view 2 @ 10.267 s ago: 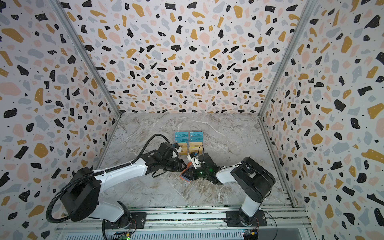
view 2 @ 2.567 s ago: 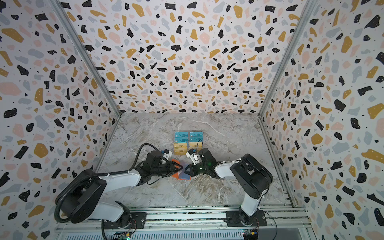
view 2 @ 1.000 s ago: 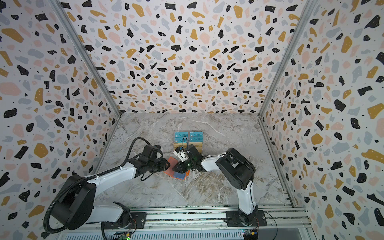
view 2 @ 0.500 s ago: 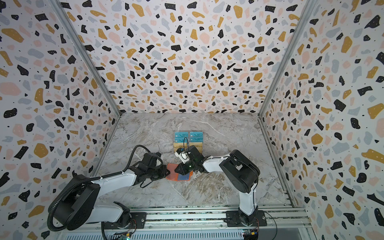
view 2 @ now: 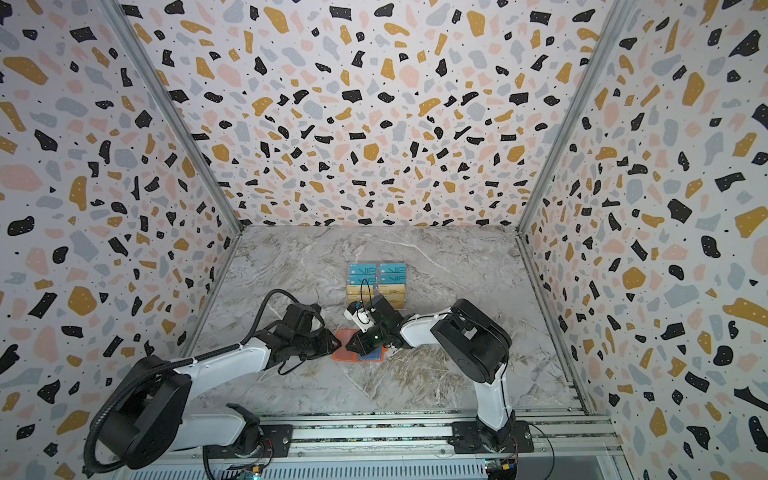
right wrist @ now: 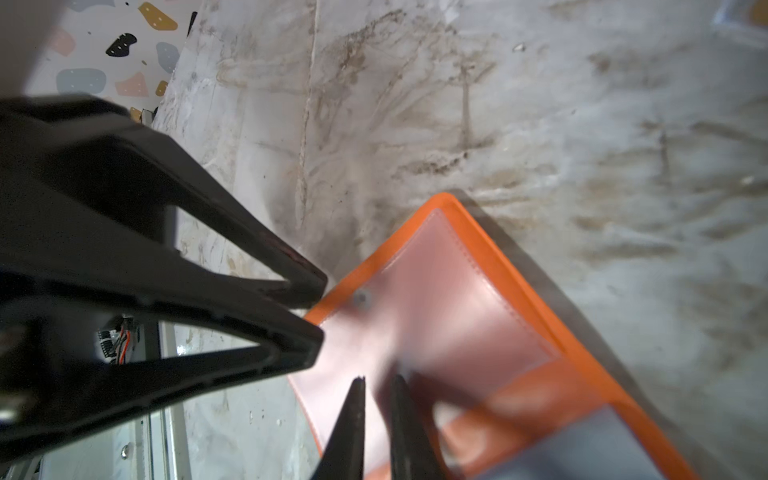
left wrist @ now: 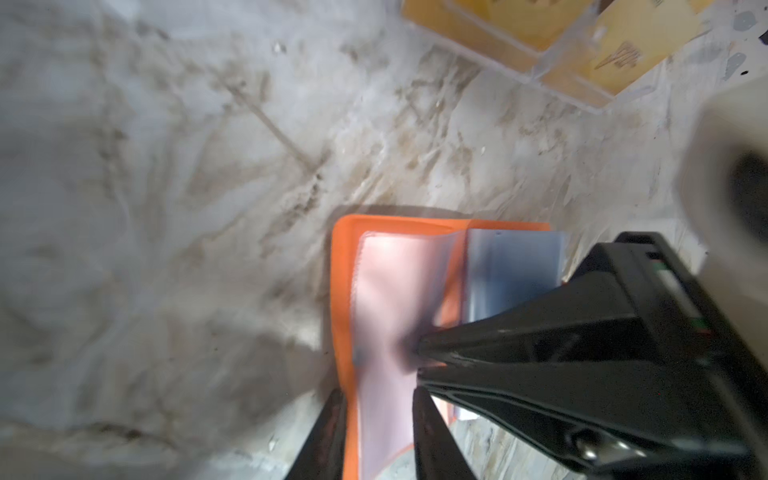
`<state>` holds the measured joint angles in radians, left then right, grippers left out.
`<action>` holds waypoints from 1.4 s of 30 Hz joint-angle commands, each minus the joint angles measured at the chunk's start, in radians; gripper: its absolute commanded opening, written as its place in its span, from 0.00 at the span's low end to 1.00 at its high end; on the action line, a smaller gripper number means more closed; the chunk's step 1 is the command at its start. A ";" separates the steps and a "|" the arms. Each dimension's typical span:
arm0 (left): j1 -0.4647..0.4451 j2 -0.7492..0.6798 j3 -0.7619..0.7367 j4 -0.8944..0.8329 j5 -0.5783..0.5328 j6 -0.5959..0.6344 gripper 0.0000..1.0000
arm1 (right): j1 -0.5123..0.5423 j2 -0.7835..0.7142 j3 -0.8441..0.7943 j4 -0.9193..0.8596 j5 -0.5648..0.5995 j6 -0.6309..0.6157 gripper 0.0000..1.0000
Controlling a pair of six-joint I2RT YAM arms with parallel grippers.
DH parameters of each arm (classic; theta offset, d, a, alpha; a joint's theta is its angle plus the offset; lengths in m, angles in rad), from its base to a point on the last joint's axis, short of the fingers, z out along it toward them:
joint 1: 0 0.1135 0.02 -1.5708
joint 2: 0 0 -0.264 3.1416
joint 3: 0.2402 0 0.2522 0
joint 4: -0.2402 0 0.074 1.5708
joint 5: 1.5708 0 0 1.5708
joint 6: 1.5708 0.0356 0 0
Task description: Put the credit cards into the card holder
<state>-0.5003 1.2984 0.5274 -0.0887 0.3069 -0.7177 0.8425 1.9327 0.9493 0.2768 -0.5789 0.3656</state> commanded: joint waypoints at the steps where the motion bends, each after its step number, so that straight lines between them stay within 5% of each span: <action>1: -0.004 -0.051 0.060 -0.044 -0.024 0.005 0.30 | -0.001 0.008 -0.008 -0.023 0.014 0.005 0.16; 10: -0.041 -0.016 -0.033 0.095 0.029 -0.081 0.16 | -0.013 -0.018 -0.031 0.043 0.016 0.069 0.16; 22: -0.049 0.090 -0.083 0.181 0.006 -0.069 0.15 | -0.048 -0.097 -0.026 0.089 -0.020 0.095 0.19; 32: -0.048 0.134 -0.060 0.166 0.001 -0.024 0.15 | -0.224 -0.144 0.243 -0.356 0.052 -0.278 0.45; 42: -0.047 0.164 -0.042 0.158 0.009 0.002 0.16 | -0.326 -0.032 0.425 -0.526 0.109 -0.472 0.47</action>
<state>-0.5453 1.4387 0.4858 0.1219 0.3336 -0.7418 0.5133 1.8725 1.3464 -0.1402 -0.4992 -0.0132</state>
